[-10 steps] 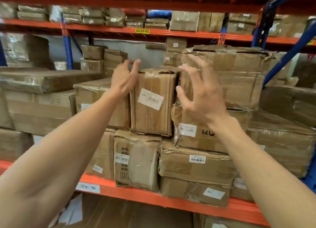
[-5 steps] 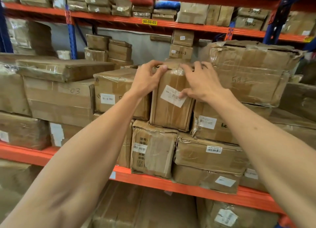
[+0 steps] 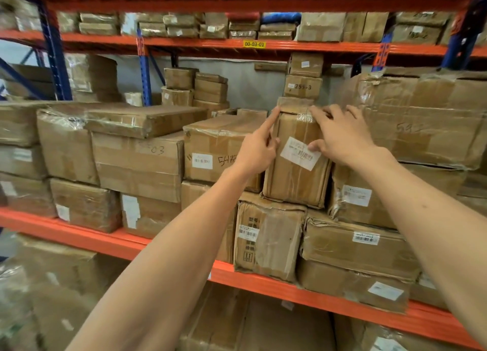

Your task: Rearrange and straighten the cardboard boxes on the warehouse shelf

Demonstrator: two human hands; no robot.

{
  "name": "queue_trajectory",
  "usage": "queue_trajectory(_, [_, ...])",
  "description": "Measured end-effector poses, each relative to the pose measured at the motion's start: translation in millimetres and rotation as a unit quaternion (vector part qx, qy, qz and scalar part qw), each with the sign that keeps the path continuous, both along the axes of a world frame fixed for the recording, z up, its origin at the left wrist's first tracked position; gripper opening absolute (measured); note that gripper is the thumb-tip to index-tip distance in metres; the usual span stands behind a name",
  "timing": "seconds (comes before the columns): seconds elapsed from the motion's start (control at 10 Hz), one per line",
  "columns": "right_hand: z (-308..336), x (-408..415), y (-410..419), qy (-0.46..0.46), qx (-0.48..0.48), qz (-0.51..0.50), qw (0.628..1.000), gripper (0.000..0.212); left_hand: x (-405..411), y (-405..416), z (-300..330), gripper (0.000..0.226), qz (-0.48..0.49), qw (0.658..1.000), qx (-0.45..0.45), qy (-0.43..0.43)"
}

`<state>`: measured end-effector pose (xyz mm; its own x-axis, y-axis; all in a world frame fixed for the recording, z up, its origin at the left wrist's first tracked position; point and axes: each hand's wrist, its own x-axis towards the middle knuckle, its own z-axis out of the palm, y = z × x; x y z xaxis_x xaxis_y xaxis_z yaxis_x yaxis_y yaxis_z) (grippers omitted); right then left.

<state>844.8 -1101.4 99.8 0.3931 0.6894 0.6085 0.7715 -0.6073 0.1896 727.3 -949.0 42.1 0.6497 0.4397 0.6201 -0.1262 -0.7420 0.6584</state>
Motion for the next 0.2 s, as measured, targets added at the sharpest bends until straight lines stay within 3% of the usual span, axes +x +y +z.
queue_trajectory(0.1, [-16.4, -16.2, -10.7, 0.051, 0.019, 0.017, 0.998, 0.095, -14.5, -6.6, -38.8, 0.094, -0.011, 0.998, 0.029, 0.055])
queue_trajectory(0.2, [-45.1, -41.3, -47.1, 0.211, 0.036, 0.111, 0.971, 0.092, -65.9, -25.5, -124.2, 0.09, -0.011, 1.0, -0.004, 0.019])
